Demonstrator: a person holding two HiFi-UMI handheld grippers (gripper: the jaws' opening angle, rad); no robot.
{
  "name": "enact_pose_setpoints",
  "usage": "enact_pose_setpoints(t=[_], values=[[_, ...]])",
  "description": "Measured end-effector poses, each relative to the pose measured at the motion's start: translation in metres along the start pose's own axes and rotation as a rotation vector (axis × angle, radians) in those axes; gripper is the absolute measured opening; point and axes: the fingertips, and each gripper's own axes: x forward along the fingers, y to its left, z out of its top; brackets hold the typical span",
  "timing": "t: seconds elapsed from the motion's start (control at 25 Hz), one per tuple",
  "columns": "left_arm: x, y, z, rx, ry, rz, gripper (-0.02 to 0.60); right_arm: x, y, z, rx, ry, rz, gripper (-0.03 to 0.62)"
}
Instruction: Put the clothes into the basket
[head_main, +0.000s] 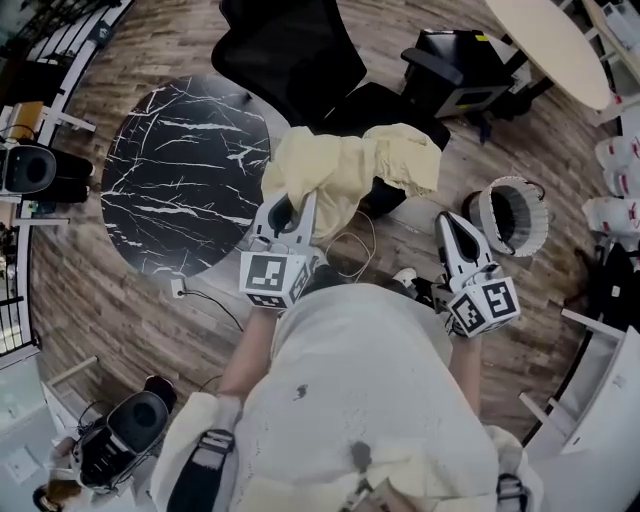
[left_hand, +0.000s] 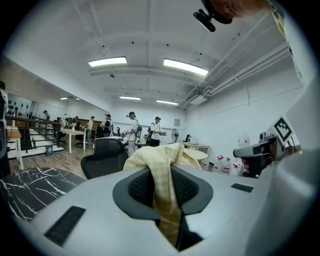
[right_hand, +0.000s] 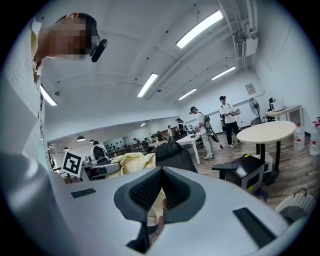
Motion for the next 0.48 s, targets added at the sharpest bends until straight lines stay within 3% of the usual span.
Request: enact_pose_setpoints(t=[0.48], values=[[0.047, -0.118, 0.004, 0.058, 0.021, -0.135, 0.078, -0.082, -0.081, 0.013, 0.034, -0.058, -0.107, 0.008]])
